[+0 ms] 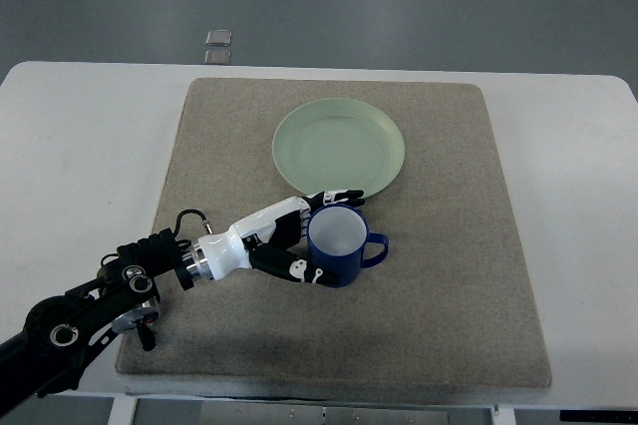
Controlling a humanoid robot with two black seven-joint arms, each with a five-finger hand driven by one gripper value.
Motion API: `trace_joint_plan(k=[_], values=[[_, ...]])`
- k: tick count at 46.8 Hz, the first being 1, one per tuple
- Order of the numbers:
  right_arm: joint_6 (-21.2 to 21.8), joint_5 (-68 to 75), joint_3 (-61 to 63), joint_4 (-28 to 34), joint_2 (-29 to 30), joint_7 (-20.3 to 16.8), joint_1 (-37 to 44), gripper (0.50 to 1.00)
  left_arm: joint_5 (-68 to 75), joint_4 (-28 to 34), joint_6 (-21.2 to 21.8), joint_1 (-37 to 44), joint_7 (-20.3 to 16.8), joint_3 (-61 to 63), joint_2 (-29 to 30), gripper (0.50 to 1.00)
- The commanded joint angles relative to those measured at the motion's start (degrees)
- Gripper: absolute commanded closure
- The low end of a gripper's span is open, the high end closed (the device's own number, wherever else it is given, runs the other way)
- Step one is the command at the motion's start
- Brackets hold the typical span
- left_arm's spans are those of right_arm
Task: Place cup left of plate with left hand
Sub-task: 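Close the left hand fingers around the blue mug body, then lift the blue mug and carry it past the plate toward the pad's far corner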
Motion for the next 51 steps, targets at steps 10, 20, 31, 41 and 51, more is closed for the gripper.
trace_joint_plan(k=[10,20,31,41,51], values=[[0.0,0.1,0.0,0.0,0.0,0.0,0.0,0.568,0.0,-0.2,-0.3,-0.2,-0.1,0.3,0.3,0.679],[0.0,0.1,0.0,0.0,0.0,0.0,0.0,0.568,0.0,-0.5,-0.3,-0.3,-0.2,0.3,0.5,0.799],[0.0,0.0,0.0,0.0,0.0,0.0,0.0,0.568,-0.6,-0.9,-0.3,-0.7,-0.4,-0.7,0.8,0.947],[0.0,0.0,0.0,0.0,0.0,0.0,0.0,0.568,-1.1,-1.6,-0.3,-1.9,-0.8,-5.2,2.6,1.000],[0.0,0.0,0.0,0.0,0.0,0.0,0.0,0.568,-1.2,-1.2,-0.6,-4.7,-0.9,-11.3,6.2,1.000]])
